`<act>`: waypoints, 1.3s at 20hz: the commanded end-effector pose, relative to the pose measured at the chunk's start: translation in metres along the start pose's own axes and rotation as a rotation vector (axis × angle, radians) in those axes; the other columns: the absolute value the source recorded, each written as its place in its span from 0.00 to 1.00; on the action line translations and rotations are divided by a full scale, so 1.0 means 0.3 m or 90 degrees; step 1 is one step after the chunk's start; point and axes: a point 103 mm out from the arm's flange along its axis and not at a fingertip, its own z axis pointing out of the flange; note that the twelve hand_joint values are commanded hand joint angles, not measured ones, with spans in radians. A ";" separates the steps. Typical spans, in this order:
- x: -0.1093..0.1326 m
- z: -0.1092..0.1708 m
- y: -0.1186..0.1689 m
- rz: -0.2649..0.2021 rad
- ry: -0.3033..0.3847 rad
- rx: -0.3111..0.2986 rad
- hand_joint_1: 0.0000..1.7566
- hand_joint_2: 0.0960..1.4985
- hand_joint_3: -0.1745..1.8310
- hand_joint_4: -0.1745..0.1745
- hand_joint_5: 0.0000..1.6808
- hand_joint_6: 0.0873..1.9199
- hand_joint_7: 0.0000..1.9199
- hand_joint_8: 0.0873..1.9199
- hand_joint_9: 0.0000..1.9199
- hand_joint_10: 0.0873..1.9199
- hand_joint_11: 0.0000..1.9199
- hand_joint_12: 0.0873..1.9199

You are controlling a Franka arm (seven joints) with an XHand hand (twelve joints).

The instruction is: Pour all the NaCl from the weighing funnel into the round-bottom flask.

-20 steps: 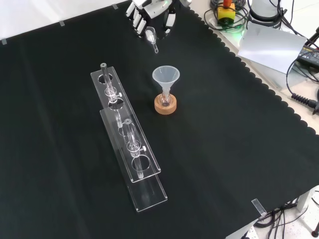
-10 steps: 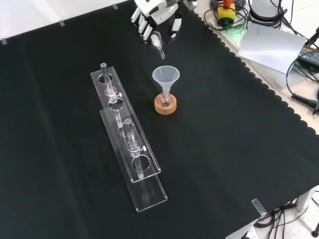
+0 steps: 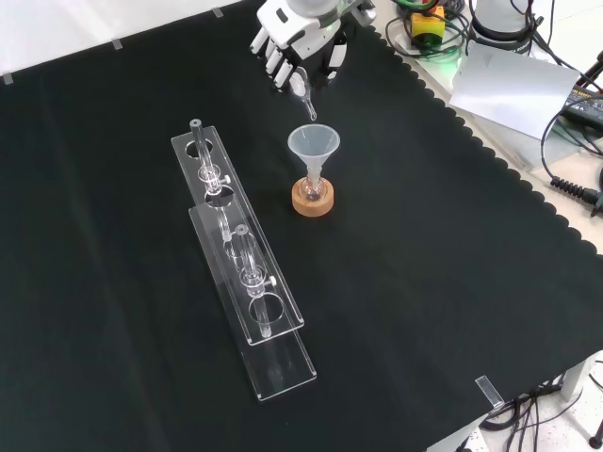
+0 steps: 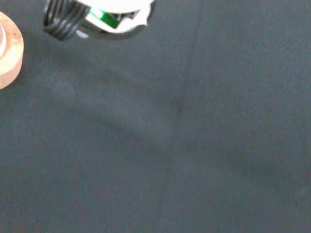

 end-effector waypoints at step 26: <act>0.040 -0.066 0.034 -0.013 -0.147 0.034 0.61 0.44 0.44 1.00 0.66 0.48 0.44 0.32 0.56 0.18 0.33 0.61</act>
